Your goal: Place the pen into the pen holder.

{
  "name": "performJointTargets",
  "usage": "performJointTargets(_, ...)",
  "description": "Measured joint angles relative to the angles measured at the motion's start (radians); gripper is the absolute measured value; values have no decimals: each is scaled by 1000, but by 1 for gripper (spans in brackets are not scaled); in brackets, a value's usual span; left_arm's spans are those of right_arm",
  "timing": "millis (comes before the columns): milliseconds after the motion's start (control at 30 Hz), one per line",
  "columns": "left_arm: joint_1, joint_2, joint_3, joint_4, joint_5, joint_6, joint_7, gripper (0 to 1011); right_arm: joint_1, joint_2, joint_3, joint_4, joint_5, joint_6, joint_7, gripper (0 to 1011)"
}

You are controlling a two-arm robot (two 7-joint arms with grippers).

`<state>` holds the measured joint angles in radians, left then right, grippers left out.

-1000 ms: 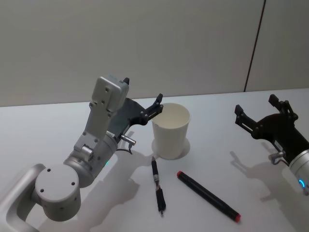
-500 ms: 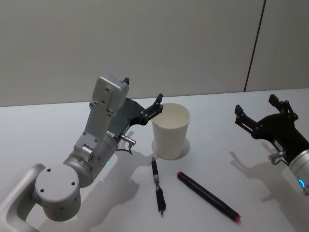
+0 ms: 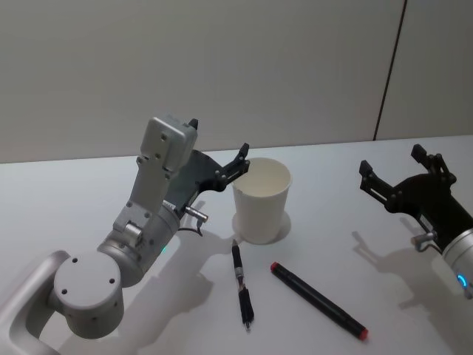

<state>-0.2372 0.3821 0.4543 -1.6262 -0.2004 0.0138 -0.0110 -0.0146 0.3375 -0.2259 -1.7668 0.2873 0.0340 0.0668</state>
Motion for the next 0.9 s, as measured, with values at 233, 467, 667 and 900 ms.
performJointTargets(233,0,0,0,0,0,0,0,1001,2,3,4,-10,1,19,3,1001)
performJointTargets(467,0,0,0,0,0,0,0,1001,3,24,23,-48,33,94,12,1001)
performJointTargets(667,0,0,0,0,0,0,0,1001,-4,51,44,-92,83,189,21,1001)
performJointTargets(900,0,0,0,0,0,0,0,1001,-15,85,65,-138,136,296,38,1001)
